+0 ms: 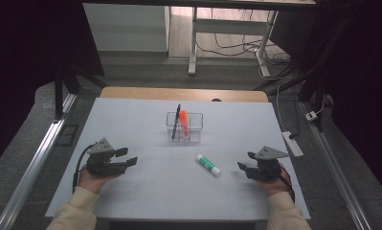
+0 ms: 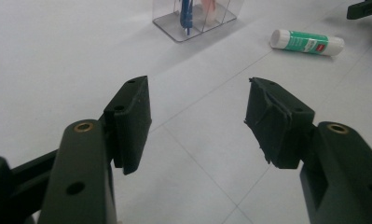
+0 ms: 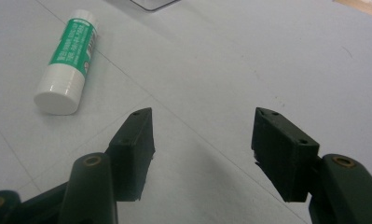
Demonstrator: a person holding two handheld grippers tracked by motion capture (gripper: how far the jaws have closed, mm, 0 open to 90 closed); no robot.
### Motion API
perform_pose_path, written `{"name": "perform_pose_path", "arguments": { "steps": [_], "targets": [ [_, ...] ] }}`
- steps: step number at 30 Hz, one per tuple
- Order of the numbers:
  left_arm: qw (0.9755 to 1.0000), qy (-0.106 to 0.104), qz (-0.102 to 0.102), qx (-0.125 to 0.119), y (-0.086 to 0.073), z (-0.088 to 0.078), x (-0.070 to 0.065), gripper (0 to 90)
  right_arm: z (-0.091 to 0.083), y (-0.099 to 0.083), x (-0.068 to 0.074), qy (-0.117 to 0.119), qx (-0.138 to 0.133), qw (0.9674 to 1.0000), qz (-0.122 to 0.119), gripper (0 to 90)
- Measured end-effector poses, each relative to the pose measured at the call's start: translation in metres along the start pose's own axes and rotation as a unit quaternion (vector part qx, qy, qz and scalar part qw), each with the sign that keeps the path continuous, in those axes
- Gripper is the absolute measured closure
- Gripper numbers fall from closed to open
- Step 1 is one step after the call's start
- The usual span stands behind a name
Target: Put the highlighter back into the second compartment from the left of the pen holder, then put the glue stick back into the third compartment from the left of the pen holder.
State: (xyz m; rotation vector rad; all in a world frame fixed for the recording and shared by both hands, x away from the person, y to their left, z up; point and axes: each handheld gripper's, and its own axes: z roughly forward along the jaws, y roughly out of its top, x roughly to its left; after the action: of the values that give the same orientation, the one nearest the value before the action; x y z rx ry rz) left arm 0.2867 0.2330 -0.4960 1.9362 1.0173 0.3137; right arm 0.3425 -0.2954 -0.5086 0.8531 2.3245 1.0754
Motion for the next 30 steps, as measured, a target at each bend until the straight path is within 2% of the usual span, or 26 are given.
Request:
{"name": "perform_pose_path", "arguments": {
  "steps": [16,20,30],
  "targets": [
    [1.0000,0.009,-0.003,0.000,-0.0015,-0.0009,0.0017,38.2,-0.0009,0.0013,-0.0006,0.003,-0.005,1.0000,-0.002,39.0],
    [0.9999,0.010,-0.002,0.002,-0.0015,0.0000,0.0031,38.1,-0.0016,0.0009,0.0000,-0.002,-0.004,1.0000,-0.002,39.0],
    [0.9998,0.016,0.002,0.009,-0.0030,0.0004,0.0039,37.2,-0.0028,0.0032,0.0011,0.010,-0.008,0.9999,-0.001,39.2]
  ]
}}
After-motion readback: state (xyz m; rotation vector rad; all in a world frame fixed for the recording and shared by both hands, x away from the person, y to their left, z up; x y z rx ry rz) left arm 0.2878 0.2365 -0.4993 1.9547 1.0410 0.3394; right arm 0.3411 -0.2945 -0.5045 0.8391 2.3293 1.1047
